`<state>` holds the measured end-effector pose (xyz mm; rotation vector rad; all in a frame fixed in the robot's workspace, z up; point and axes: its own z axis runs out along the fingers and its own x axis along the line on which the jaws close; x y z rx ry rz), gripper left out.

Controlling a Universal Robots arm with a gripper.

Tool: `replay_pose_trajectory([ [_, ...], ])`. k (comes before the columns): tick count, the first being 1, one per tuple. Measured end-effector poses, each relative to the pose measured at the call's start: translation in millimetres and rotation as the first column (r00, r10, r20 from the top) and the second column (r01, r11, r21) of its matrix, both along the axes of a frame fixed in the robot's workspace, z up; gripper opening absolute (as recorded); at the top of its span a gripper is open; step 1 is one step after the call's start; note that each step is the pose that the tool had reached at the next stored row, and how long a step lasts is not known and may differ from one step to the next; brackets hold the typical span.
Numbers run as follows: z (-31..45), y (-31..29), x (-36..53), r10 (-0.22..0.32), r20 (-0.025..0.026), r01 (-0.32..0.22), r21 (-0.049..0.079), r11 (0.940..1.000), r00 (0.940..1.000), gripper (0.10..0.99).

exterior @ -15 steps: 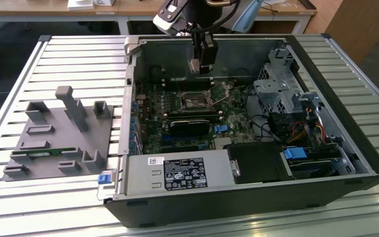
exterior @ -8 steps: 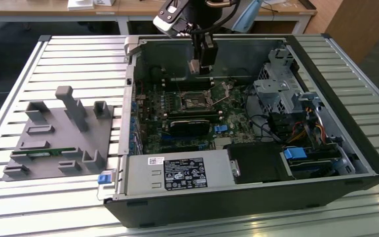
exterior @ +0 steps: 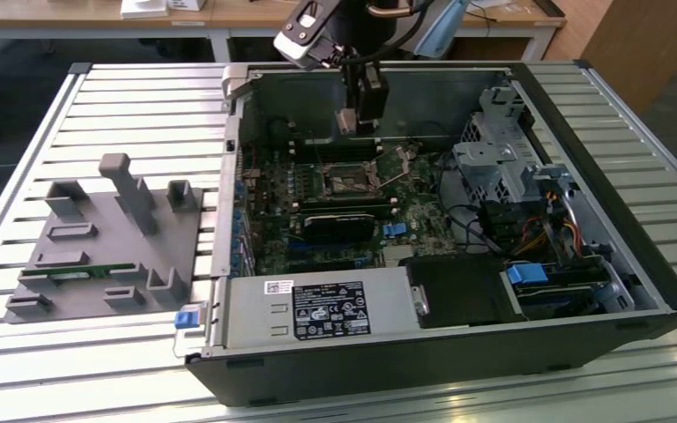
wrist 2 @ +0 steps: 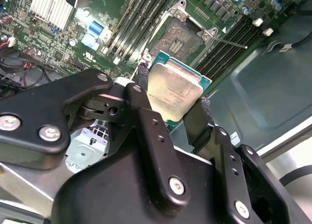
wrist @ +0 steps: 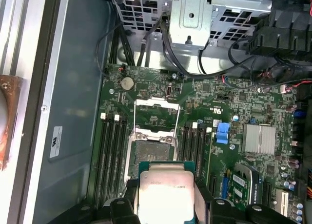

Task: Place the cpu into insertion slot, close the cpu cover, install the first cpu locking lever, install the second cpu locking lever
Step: 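Place the cpu into insertion slot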

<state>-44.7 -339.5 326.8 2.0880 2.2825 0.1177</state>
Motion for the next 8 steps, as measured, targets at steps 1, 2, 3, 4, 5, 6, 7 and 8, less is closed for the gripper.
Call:
replay_pose_trajectory([
  [1, -0.5, 0.0, 0.0, 0.000, 0.0000, 0.000, 0.000, 1.0000, 1.0000, 0.537],
  [2, -1.1, 0.0, 0.0, 0.000, 0.0000, 0.000, 0.000, 1.0000, 1.0000, 0.537],
  [3, -1.6, 0.0, 0.0, 0.000, 0.0000, 0.000, 0.000, 1.0000, 1.0000, 0.537],
  [4, -2.1, 0.0, 0.0, 0.000, 0.0000, 0.000, 0.000, 1.0000, 1.0000, 0.537],
  [5, -2.6, 0.0, 0.0, 0.000, 0.0000, 0.000, 0.000, 1.0000, 1.0000, 0.537],
  [6, -3.2, 0.0, 0.0, 0.000, 0.0000, 0.000, 0.000, 1.0000, 1.0000, 0.537],
  [7, -3.8, 0.0, 0.0, 0.000, 0.0000, 0.000, 0.000, 1.0000, 1.0000, 0.537],
  [8, -4.4, 0.0, 0.0, 0.000, 0.0000, 0.000, 0.000, 1.0000, 1.0000, 0.537],
])
